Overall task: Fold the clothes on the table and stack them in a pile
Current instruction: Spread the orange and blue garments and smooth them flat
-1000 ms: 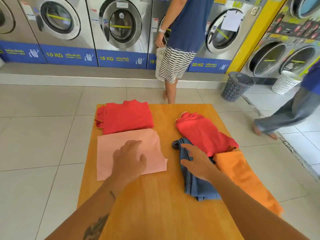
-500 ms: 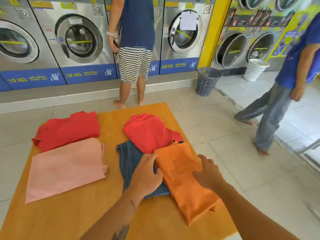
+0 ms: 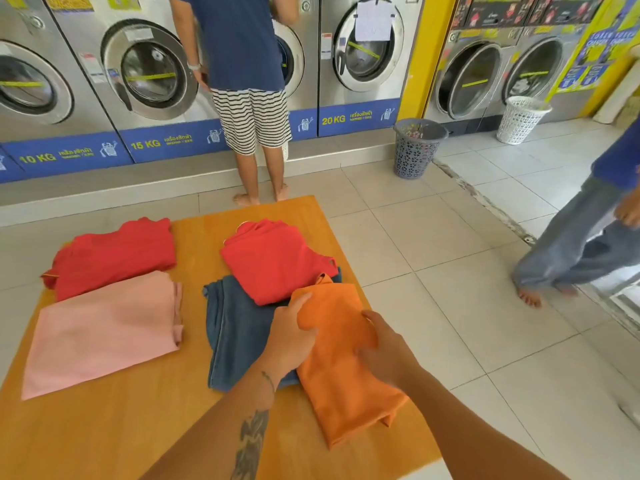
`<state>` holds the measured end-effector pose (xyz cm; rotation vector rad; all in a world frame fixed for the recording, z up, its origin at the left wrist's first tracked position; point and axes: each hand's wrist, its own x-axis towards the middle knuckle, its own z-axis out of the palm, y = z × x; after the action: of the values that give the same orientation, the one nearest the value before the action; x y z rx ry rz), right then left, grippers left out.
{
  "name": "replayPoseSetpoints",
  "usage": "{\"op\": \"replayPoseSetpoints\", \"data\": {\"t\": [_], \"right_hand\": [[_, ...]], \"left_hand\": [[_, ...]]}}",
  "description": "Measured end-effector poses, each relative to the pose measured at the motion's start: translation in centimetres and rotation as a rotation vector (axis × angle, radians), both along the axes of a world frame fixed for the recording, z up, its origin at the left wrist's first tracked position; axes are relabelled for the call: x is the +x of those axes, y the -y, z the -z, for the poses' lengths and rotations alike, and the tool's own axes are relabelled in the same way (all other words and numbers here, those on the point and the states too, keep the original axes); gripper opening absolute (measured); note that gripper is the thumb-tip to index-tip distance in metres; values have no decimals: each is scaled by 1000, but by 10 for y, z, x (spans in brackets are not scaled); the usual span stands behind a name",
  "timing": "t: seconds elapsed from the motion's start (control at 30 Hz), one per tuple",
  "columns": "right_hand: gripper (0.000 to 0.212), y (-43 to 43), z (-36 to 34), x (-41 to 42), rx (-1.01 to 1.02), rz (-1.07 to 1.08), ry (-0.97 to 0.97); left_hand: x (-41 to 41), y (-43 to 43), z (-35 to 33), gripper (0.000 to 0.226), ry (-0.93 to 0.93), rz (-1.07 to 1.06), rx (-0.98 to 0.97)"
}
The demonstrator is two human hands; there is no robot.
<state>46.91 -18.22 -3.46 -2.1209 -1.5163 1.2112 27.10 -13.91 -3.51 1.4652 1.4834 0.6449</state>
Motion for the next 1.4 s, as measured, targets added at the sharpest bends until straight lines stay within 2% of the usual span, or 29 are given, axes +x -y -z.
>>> {"op": "replayPoseSetpoints", "data": {"t": [0.17, 0.4, 0.67, 0.8, 0.97, 1.03, 1.1, 1.2, 1.23, 1.3, 1.4], "right_hand": [[76, 2, -7, 13, 110, -140, -6], [62, -17, -38, -13, 340, -190, -83], [59, -39, -61, -145, 496, -568, -86], [57, -42, -67, -238, 425, -780, -108], [67, -32, -56, -347, 376, -1017, 47], [73, -25, -43, -374, 372, -1040, 182], [70, -14, -29, -387, 378, -1075, 398], [63, 9, -5, -387, 376, -1069, 556], [62, 18, 3, -384, 369, -1050, 552], [64, 34, 20, -377, 323, -1038, 537], [72, 44, 38, -367, 253, -1044, 567]], "left_hand": [[-1, 7, -8, 69, 99, -68, 43], [-49, 28, -27, 58, 172, -188, 154], [-165, 78, -41, 58, 147, -514, 277], [-239, 117, -31, 56, 130, -731, 331], [-303, 163, -1, 59, 10, -986, 263], [-321, 178, 16, 63, -33, -966, 119], [-337, 190, 33, 70, -96, -882, -67], [-357, 196, 41, 73, -388, -902, -211], [-362, 193, 39, 73, -506, -910, -192], [-367, 180, 34, 72, -663, -837, -37], [-371, 157, 36, 63, -803, -495, 272]]}}
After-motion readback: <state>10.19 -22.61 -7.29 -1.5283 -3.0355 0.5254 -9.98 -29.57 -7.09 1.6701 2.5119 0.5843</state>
